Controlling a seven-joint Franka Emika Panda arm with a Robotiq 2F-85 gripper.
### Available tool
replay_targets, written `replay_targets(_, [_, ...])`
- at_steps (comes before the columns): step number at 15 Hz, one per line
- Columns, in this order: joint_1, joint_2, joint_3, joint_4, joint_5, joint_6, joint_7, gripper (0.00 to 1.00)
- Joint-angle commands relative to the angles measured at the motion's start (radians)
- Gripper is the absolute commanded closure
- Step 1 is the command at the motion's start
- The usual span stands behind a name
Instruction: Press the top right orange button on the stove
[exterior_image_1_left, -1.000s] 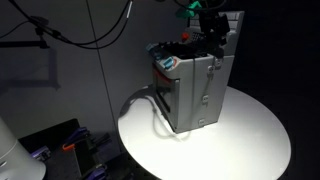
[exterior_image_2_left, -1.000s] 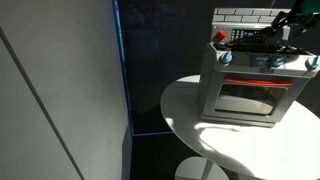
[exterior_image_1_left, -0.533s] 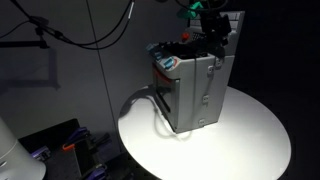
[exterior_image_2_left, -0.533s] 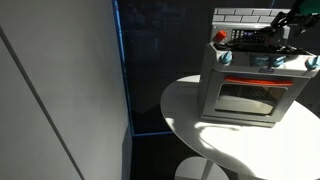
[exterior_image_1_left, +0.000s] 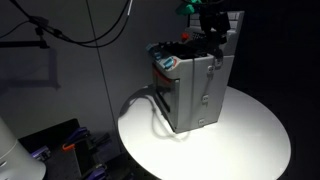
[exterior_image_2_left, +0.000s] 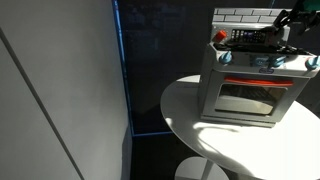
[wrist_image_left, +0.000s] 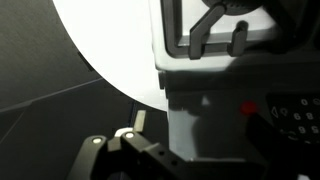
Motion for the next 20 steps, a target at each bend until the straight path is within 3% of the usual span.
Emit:
replay_targets(1, [-0.003,-0.086,-0.004,-0.047,0.048,-0.091,-0.038,0.00])
replay_targets(9, [-0.025,-0.256,0.000,-0.142,0.126,-0.355,-0.145,0.00])
replay_targets(15, [-0.034,-0.385,-0.003,-0.177,0.161,-0.617,-0.242,0.00])
replay_targets(20, [-0.044,-0.508,-0.008,-0.200,0.145,-0.726,-0.283,0.00])
